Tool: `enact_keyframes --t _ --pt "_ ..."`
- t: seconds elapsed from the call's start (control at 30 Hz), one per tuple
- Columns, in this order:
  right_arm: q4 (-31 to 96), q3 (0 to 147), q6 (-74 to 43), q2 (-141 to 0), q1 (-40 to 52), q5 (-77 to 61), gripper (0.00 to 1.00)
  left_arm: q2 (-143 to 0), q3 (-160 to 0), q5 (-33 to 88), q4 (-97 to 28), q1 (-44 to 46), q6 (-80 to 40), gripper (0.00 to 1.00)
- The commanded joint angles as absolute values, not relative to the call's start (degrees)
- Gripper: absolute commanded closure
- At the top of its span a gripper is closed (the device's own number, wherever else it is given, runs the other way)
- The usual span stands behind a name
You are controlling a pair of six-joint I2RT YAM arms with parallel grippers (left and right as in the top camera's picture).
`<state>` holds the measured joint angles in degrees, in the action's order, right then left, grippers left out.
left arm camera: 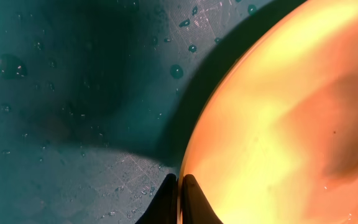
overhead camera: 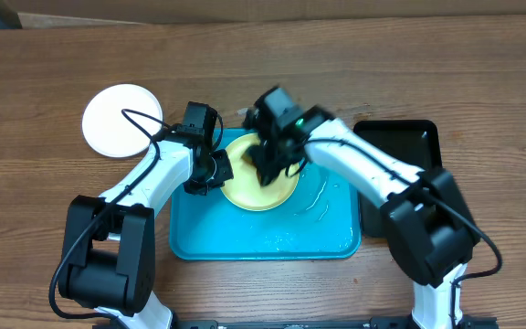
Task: Clean dirty plates on tray and stack at the side
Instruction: 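Return the sponge to the black tray with the right gripper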
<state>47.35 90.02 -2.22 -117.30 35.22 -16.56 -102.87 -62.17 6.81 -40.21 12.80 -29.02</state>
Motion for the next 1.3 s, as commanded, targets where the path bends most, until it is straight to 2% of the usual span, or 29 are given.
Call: enact_keyframes --t 0.0,0.4,0.63,0.87,0.9,1.03,1.1,1.17,1.27 --pt "51.8 96.3 -3.2 -115.9 29.4 -17.6 0.96 -101.9 -61.6 6.4 -40.2 13.2 -29.6 0.96" --pt "74.0 97.6 -3.2 -113.9 3.3 -8.3 0.96 -101.9 -61.6 6.4 -40.2 13.2 -29.6 0.95" --pt "70.5 90.2 -3.2 -114.0 -5.0 -5.3 0.96 -101.9 -61.6 6.4 -40.2 13.2 -29.6 0.95" --pt "59.2 81.1 -3.1 -114.0 -5.6 -5.2 0.96 -101.9 -61.6 6.4 -40.2 13.2 -29.6 0.94" --pt "58.1 80.6 -3.0 -114.0 -5.5 -5.2 0.94 -101.9 -61.6 6.4 -40.2 13.2 -29.6 0.94" --pt "56.7 80.2 -3.0 -114.0 -5.4 -5.2 0.67 -101.9 -61.6 6.4 -40.2 13.2 -29.6 0.94" --pt "56.8 80.8 -3.0 -114.0 -5.4 -5.2 0.58 -101.9 -61.6 6.4 -40.2 13.2 -29.6 0.91" --pt "58.1 82.7 -3.0 -114.0 -5.4 -6.0 0.53 -101.9 -61.6 6.4 -40.2 13.2 -29.6 0.89" --pt "61.6 86.8 -3.0 -114.0 -5.4 -8.2 0.51 -101.9 -61.6 6.4 -40.0 13.2 -29.6 0.87"
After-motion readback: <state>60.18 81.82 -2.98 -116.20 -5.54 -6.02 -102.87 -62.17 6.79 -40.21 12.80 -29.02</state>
